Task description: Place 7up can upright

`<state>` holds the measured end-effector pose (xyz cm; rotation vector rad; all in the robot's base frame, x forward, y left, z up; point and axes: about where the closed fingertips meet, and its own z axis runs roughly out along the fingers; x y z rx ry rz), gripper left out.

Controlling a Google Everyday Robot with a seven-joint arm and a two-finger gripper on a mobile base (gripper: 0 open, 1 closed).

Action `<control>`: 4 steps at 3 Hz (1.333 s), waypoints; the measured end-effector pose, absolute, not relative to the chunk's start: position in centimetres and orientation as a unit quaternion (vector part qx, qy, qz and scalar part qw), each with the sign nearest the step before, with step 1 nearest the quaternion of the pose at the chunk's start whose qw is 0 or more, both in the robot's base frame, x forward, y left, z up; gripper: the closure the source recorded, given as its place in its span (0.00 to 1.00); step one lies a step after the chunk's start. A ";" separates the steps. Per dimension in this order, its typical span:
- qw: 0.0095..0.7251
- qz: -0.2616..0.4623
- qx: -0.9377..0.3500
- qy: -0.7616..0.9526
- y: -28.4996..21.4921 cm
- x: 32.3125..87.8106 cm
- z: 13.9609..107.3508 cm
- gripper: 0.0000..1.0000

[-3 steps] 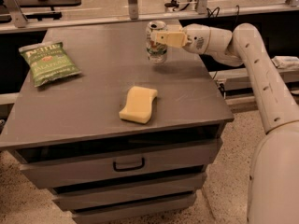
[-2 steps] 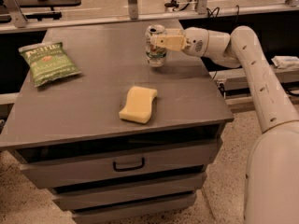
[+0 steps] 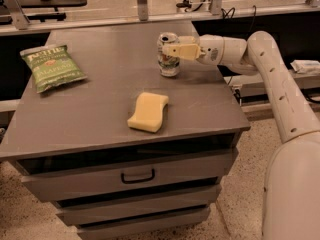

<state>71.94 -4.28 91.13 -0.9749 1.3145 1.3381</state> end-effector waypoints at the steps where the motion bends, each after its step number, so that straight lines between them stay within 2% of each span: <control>1: 0.483 0.545 -0.400 0.557 -5.4 71.4 89.8 0.00; 2: 0.483 0.509 -0.416 0.579 -8.2 70.2 89.5 0.00; 3: 0.516 0.412 -0.453 0.599 -15.1 68.4 92.2 0.00; 4: 0.570 0.352 -0.439 0.599 -21.2 67.2 95.2 0.00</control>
Offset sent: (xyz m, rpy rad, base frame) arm -0.0345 -0.0918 -0.0169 -0.2290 -0.0496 -0.1141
